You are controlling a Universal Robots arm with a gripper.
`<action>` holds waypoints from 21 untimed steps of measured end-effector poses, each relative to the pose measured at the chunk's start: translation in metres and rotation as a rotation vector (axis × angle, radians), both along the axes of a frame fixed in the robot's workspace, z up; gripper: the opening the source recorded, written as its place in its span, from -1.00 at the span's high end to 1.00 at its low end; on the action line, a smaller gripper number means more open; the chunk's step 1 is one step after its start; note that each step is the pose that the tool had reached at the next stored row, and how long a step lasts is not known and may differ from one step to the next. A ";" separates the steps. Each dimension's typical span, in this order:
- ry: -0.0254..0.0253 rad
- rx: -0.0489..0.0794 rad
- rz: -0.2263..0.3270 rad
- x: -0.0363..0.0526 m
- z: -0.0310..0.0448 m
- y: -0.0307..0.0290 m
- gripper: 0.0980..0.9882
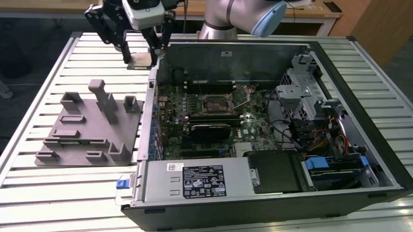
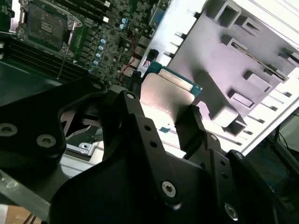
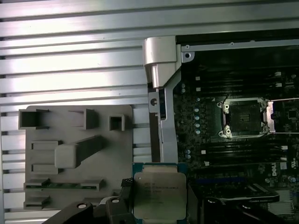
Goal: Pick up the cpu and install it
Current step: 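Pick up the cpu and move it towards the insertion slot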
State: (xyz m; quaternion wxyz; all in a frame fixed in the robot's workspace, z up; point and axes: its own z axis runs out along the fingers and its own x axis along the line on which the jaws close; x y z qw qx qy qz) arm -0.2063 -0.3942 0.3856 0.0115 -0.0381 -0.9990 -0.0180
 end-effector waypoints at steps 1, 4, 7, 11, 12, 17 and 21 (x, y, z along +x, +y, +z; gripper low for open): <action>0.0000 0.000 0.000 0.0018 0.0000 0.0000 0.00; 0.0000 0.000 0.000 0.0073 0.0000 0.0000 0.00; 0.0000 0.000 0.000 0.0128 0.0000 0.0000 0.00; 0.0000 0.000 0.000 0.0209 0.0000 0.0000 0.00; 0.0000 0.000 0.000 0.0231 0.0000 0.0000 0.00; 0.0000 0.000 0.000 0.0351 0.0000 0.0000 0.00; 0.0000 0.000 0.000 0.0450 0.0000 0.0000 0.00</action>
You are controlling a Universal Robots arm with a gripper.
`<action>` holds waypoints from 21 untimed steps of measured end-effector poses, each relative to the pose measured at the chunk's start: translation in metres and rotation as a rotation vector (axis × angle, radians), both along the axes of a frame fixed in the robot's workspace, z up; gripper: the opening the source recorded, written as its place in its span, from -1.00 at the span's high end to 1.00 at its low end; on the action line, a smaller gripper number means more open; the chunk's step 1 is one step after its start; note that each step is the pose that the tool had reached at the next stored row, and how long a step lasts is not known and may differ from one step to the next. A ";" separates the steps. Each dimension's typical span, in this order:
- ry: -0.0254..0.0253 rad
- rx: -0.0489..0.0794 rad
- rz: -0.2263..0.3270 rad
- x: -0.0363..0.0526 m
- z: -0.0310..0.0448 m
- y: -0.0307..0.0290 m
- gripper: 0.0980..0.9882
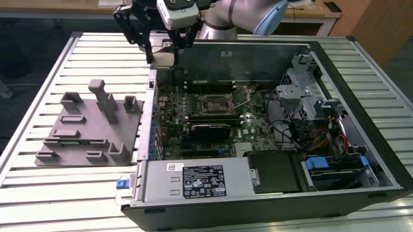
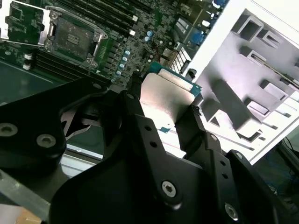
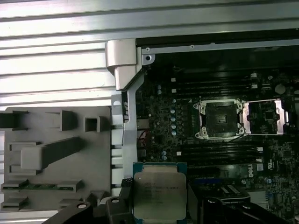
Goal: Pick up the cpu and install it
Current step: 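Pick up the cpu and move it towards the insertion slot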
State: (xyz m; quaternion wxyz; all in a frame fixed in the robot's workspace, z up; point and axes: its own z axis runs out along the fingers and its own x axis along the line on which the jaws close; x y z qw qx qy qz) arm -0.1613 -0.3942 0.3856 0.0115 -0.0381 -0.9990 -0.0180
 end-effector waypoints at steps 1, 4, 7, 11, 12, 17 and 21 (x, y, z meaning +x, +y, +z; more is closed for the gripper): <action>0.0000 0.000 0.000 0.0026 0.0000 0.0000 0.00; 0.0000 0.000 0.000 0.0102 0.0000 0.0000 0.00; 0.0000 0.000 0.000 0.0177 0.0000 0.0000 0.00; 0.0000 0.000 0.000 0.0276 0.0000 0.0000 0.00; 0.0000 0.000 0.000 0.0300 0.0000 0.0000 0.00; 0.0000 0.000 0.000 0.0423 0.0000 0.0000 0.00; 0.0000 0.000 0.000 0.0520 0.0000 0.0000 0.00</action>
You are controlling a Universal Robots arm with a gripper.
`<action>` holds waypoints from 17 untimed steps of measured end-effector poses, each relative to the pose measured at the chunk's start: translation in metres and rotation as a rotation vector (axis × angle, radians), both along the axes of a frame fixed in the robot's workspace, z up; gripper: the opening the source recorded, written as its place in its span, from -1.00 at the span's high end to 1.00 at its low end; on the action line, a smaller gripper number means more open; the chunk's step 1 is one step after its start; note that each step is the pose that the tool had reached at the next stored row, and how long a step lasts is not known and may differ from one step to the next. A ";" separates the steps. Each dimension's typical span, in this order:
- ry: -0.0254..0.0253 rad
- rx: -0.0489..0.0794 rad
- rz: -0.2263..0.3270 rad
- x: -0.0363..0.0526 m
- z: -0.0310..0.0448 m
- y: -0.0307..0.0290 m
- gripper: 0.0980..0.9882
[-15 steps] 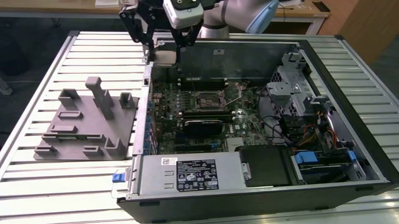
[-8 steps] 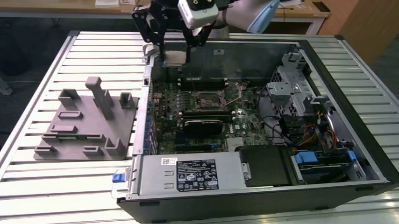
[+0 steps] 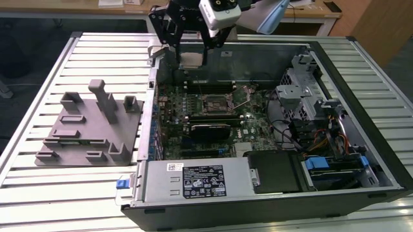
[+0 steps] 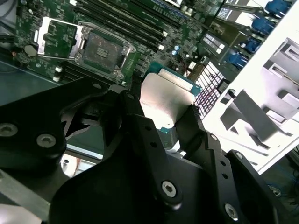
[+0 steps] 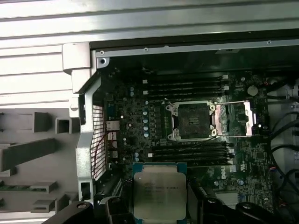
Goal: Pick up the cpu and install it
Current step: 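Pick up the cpu and move it towards the insertion slot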
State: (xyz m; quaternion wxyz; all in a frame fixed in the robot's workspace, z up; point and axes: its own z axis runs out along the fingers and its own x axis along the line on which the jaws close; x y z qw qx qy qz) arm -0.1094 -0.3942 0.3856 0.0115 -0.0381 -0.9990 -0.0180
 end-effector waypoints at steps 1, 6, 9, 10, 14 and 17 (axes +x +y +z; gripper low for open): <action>0.0000 0.000 0.000 0.0024 0.0000 0.0000 0.00; 0.0000 0.000 0.000 0.0148 0.0000 0.0000 0.00; -0.0001 0.000 0.000 0.0227 -0.0001 0.0000 0.00; 0.0000 0.000 0.000 0.0252 0.0000 0.0000 0.00; 0.0000 0.000 0.000 0.0354 0.0000 0.0000 0.00; 0.0000 0.000 0.000 0.0430 0.0000 0.0000 0.00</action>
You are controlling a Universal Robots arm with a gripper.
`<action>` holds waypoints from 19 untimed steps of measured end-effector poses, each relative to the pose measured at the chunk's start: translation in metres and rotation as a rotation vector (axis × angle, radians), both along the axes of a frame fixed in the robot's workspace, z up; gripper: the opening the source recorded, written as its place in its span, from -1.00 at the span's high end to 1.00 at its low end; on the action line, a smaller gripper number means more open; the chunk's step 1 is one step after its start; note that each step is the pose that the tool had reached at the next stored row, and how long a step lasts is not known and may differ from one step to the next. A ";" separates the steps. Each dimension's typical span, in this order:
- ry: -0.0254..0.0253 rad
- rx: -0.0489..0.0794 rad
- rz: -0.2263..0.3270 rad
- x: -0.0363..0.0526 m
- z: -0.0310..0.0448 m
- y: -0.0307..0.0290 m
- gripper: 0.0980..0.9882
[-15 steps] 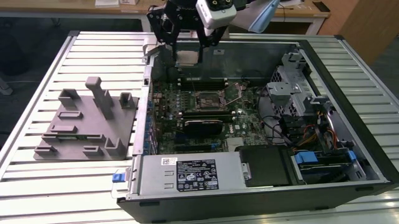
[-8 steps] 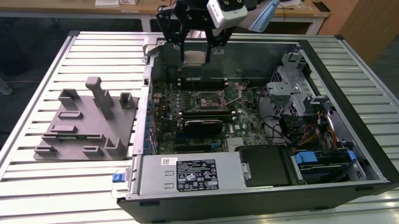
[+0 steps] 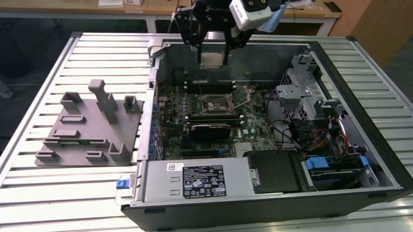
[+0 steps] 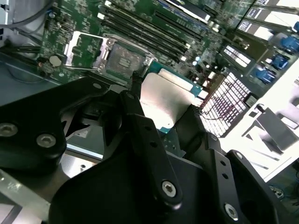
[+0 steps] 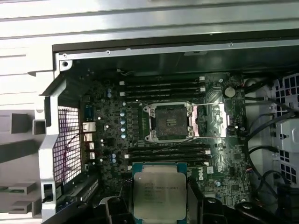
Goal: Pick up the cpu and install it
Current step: 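Pick up the cpu and move it towards the insertion slot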
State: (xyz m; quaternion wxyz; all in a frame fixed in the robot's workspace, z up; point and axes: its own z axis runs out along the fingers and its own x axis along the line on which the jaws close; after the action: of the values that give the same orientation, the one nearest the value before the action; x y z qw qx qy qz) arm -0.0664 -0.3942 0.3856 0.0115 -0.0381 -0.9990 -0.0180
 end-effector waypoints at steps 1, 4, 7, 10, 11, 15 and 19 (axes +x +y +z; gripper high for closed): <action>0.0000 0.000 0.000 0.0025 0.0000 0.0000 0.00; 0.0000 0.000 0.000 0.0095 0.0000 0.0000 0.00; 0.0000 0.000 0.000 0.0162 0.0000 0.0000 0.00; -0.0001 0.000 0.000 0.0203 0.0000 -0.0001 0.00; -0.0001 0.000 0.000 0.0204 0.0000 0.0000 0.00; -0.0001 0.000 0.000 0.0206 -0.0005 0.0001 0.00; 0.0000 0.000 0.000 0.0206 -0.0050 0.0000 0.00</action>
State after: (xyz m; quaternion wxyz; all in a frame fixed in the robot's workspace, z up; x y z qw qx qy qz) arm -0.0458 -0.3942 0.3806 0.0115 -0.0381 -0.9990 -0.0180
